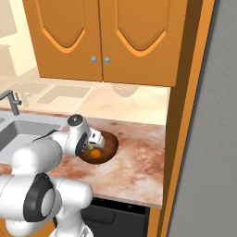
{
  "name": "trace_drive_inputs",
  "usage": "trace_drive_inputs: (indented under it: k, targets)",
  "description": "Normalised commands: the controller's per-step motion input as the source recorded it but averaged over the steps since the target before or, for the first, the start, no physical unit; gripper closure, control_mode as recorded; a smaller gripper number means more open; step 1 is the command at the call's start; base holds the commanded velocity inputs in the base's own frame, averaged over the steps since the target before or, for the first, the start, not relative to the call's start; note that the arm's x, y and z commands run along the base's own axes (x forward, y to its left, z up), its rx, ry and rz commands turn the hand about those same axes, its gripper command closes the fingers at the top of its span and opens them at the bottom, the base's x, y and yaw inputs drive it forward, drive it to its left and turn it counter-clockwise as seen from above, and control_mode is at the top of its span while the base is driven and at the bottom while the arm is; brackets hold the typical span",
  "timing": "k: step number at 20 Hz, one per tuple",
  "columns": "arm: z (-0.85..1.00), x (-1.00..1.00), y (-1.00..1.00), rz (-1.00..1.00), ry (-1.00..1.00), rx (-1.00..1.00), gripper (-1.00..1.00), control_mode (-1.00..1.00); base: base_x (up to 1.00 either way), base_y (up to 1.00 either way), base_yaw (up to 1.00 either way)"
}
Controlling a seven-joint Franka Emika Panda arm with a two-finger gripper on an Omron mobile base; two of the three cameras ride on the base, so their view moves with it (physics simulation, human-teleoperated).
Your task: Take the tangerine, lemon wedge, and broccoli from the freezer and place them in the bowl on the counter.
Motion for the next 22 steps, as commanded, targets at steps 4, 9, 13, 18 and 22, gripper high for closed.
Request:
trace_drive_inputs:
  k: [4,9,13,18,22]
  targets:
    - [-0.01,0.01,0.0,0.0,0.0,0.0,-1.0,-1.0,0.0,0.0,0.0]
    - [0.15,0.0,0.0,0.0,-0.04,0.0,-1.0,-1.0,0.0,0.0,0.0]
    - [0.52,-0.15,-0.18,0.0,-0.13,0.0,-1.0,-1.0,0.0,0.0,0.0]
    - [0.73,-0.56,-0.01,-0.04,-0.16,0.0,-1.0,-1.0,0.0,0.0,0.0]
    - [0.78,-0.77,0.0,-0.04,-0.15,0.0,-1.0,-1.0,0.0,0.0,0.0]
